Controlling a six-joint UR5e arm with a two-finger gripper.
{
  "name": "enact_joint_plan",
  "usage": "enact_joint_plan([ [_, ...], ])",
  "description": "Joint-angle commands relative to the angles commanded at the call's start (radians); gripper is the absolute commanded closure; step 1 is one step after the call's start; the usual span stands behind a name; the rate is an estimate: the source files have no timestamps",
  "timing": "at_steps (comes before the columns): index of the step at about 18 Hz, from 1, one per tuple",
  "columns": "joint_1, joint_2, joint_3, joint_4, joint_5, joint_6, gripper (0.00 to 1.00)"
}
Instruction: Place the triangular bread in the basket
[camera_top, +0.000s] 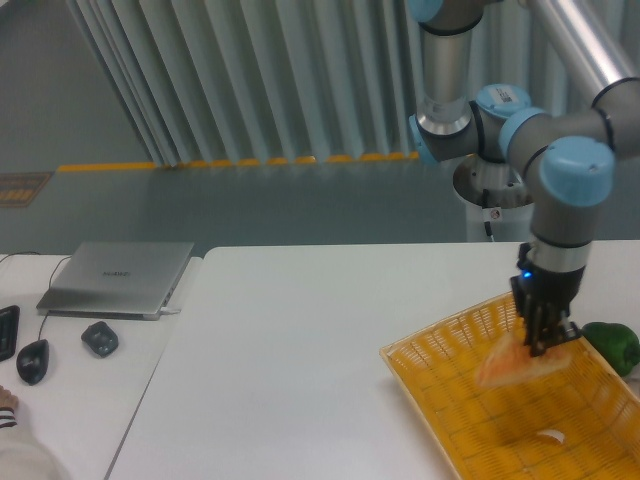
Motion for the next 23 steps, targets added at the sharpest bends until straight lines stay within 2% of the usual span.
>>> enact_joint_plan([
  [1, -0.014, 0.002, -0.008, 0.014, 0.033, -0.006, 0.00],
  [3, -0.034, 0.000, -0.009, 0.029, 0.125, -0.003, 0.00],
  [5, -0.040, 0.003, -0.011, 0.028, 0.170, 0.000, 0.00],
  [11, -0.016, 0.020, -0.009, 0.019, 0.164, 0.038, 0.00],
  [12, -0.005, 0.021, -0.009, 0.015, 0.164, 0.070, 0.00],
  [15, 0.055, 0.047, -0.002, -0.067, 0.164, 0.281, 0.00],
  [20, 0.121, 0.081, 0.000, -0.136, 0.164, 0.489, 0.00],
  [23, 0.150, 0.107, 0.002, -0.156, 0.164, 0.608, 0.00],
])
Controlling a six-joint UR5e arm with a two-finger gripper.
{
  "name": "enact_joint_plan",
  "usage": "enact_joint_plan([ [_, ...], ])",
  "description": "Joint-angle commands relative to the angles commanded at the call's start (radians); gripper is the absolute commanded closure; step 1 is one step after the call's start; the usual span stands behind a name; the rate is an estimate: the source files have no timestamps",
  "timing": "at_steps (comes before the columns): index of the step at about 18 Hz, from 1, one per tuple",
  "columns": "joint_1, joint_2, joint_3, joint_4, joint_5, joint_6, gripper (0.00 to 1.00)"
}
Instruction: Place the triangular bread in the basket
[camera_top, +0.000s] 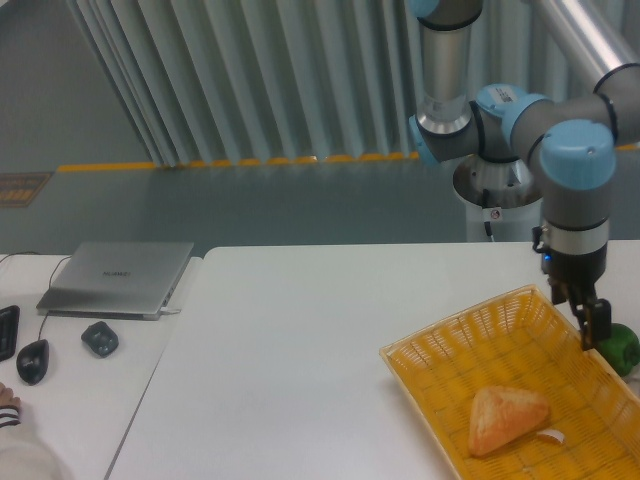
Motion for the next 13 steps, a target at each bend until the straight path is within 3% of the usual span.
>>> enact_joint_plan([
  [5, 0.060, -0.012, 0.024, -0.008, -0.003, 0.127, 0.00],
  [13, 0.134, -0.060, 0.051, -0.023, -0.040, 0.206, 0.00],
])
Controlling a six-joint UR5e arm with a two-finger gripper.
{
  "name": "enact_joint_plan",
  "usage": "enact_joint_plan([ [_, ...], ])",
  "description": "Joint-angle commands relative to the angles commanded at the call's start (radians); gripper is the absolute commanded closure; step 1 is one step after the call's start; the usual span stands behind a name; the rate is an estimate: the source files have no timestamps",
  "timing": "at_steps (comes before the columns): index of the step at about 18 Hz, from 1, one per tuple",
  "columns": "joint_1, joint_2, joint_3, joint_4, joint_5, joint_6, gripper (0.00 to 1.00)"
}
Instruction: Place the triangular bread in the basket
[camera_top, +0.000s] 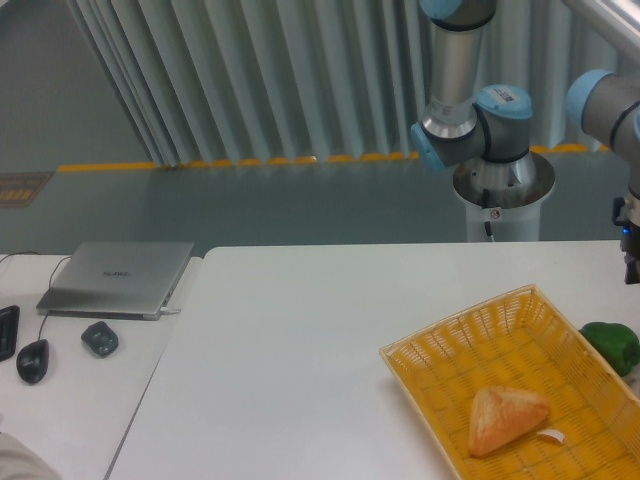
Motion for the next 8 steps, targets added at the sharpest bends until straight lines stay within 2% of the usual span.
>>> enact_joint_plan([
  [8, 0.022, -0.002, -0.003, -0.003, -0.008, 0.008, 0.00],
])
